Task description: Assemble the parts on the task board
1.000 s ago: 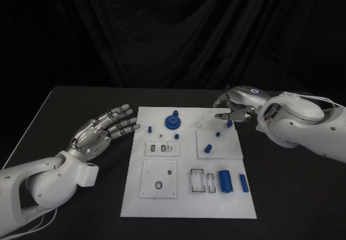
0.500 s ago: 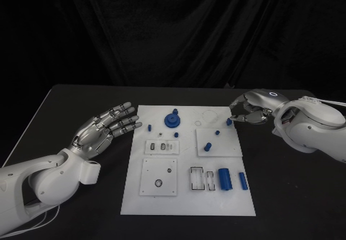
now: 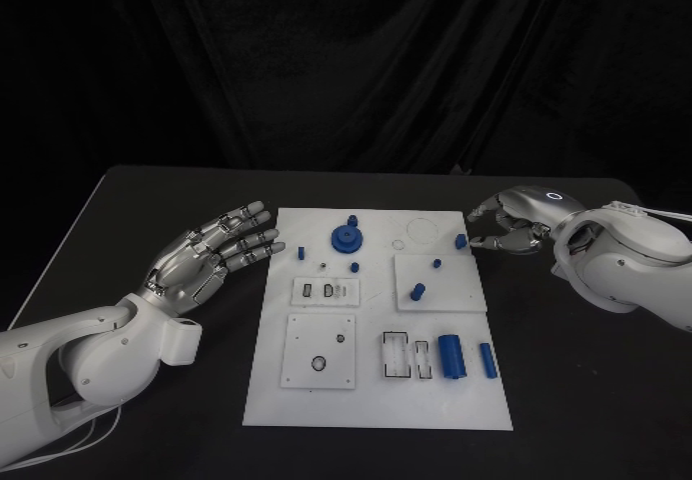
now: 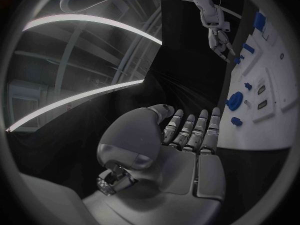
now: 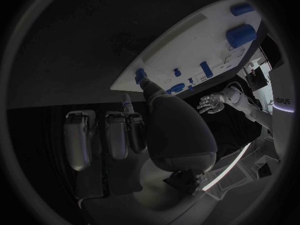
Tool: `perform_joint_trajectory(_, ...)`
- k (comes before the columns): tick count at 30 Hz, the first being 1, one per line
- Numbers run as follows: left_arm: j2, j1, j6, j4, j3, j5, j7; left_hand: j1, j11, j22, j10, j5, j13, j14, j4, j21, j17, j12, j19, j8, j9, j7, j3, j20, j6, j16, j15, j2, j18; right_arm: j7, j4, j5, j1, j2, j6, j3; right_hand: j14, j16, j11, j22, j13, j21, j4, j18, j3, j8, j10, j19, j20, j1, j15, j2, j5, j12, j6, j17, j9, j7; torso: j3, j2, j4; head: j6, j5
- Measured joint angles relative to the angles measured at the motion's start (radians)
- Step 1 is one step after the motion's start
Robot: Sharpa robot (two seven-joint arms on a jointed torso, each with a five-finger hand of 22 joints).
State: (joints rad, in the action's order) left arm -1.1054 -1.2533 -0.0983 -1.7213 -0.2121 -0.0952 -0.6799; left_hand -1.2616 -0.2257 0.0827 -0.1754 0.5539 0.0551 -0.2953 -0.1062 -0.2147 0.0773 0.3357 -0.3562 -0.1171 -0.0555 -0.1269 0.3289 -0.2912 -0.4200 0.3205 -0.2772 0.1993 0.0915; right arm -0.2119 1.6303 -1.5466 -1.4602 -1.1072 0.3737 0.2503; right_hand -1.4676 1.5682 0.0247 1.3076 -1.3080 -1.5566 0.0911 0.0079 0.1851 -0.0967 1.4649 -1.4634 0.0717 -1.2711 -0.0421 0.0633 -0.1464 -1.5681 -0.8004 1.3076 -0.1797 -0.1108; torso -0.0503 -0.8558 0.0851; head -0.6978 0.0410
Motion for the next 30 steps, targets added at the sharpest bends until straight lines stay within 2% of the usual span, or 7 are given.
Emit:
perform_joint_trajectory(12,-0.005,0.0,-0.003,-0.001,0.0,0.0,0.0,0.0,0.0,0.0,0.0,0.0,0.0,0.0,-0.002,0.0,0.0,0.002,0.0,0.0,0.0,0.0,0.002,0.0,0.0,0.0,0.0,0.0,0.0,-0.003,-0.009,-0.002,0.005,0.012,-0.003,0.0,0.0,0.0,-0.004,0.0,0.0,0.0,0.006,0.0,-0.006,0.004,0.004,-0.004,-0.004,-0.011,0.0,0.01,0.004,0.0,0.0,0.0,0.005,0.0,0.0001,0.0,-0.0004,-0.009,-0.003)
perform_joint_trajectory(21,-0.005,0.0,-0.004,0.0,0.0,0.0,0.0,0.0,0.0,0.0,0.0,0.0,0.0,0.0,-0.003,0.0,0.0,0.004,0.0,0.0,0.0,0.0,0.003,0.0,0.0,0.0,0.0,0.0,0.0,-0.003,-0.016,-0.003,0.016,0.025,-0.007,0.0,0.0,0.0,-0.004,0.0,0.0,0.005,0.006,0.0,-0.006,0.004,0.004,-0.004,-0.004,-0.015,0.0,0.015,0.004,0.0,-0.004,0.0,0.004,0.004,0.0001,0.001,-0.0023,-0.012,-0.005)
perform_joint_trajectory(30,-0.004,0.0,-0.006,0.005,0.0,0.0,0.0,0.0,-0.004,0.0,-0.004,0.0,0.0,0.0,-0.003,0.0,0.0,0.004,0.0,0.0,0.0,0.0,0.003,0.0,0.0,0.0,0.0,0.0,0.0,-0.002,-0.022,-0.004,0.021,0.036,-0.011,0.0,0.0,0.0,-0.003,0.0,0.0,0.005,0.005,0.0,-0.006,0.004,0.004,-0.004,-0.004,-0.015,0.0,0.015,0.004,0.0,-0.004,0.0,0.004,0.004,0.0001,0.001,-0.0015,-0.016,-0.005)
